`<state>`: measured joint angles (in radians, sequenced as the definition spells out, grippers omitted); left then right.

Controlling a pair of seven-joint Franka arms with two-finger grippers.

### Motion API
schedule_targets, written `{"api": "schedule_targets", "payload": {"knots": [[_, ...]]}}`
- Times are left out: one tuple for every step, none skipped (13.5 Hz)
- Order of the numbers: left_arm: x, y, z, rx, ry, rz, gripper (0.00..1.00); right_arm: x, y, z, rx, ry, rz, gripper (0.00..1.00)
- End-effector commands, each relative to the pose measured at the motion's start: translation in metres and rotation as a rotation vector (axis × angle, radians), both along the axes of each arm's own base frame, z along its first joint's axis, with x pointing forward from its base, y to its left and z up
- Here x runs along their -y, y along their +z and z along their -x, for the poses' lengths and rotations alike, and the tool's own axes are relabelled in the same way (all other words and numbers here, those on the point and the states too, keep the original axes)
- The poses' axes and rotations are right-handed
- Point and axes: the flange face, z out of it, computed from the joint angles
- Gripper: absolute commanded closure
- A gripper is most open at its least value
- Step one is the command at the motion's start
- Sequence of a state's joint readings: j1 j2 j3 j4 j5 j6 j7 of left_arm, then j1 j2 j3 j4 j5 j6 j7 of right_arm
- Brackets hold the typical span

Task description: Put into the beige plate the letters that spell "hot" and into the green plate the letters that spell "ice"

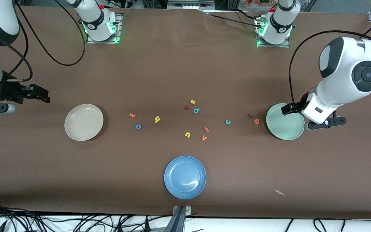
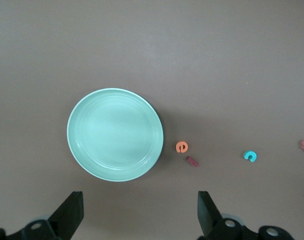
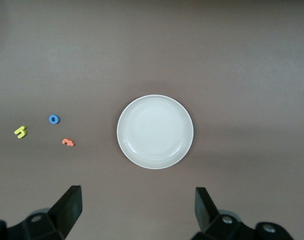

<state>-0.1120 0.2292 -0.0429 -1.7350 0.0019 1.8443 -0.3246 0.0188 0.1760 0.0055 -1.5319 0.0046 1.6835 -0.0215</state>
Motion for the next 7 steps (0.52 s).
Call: {"api": "schedule_targets", "payload": {"knots": [[0.020, 0.002, 0.008, -0.023, -0.037, 0.028, 0.00, 0.000, 0.010, 0.001, 0.003, 0.017, -0.018, 0.00], [0.021, 0.001, 0.009, -0.033, -0.042, 0.027, 0.00, 0.000, 0.011, 0.002, 0.003, 0.019, -0.014, 0.00], [0.026, -0.002, 0.011, -0.049, -0.051, 0.026, 0.00, 0.001, 0.012, 0.002, 0.001, 0.020, -0.006, 0.00], [0.031, -0.004, 0.014, -0.069, -0.062, 0.026, 0.00, 0.001, 0.010, 0.003, -0.011, 0.021, -0.008, 0.00], [0.031, -0.004, 0.016, -0.084, -0.062, 0.024, 0.00, 0.000, 0.010, 0.004, -0.014, 0.023, -0.008, 0.00], [0.031, -0.005, 0.018, -0.096, -0.068, 0.023, 0.00, -0.001, 0.010, 0.004, -0.014, 0.024, -0.008, 0.00], [0.030, -0.006, 0.020, -0.110, -0.100, 0.028, 0.00, 0.000, 0.010, 0.003, -0.015, 0.023, -0.009, 0.00]]}}
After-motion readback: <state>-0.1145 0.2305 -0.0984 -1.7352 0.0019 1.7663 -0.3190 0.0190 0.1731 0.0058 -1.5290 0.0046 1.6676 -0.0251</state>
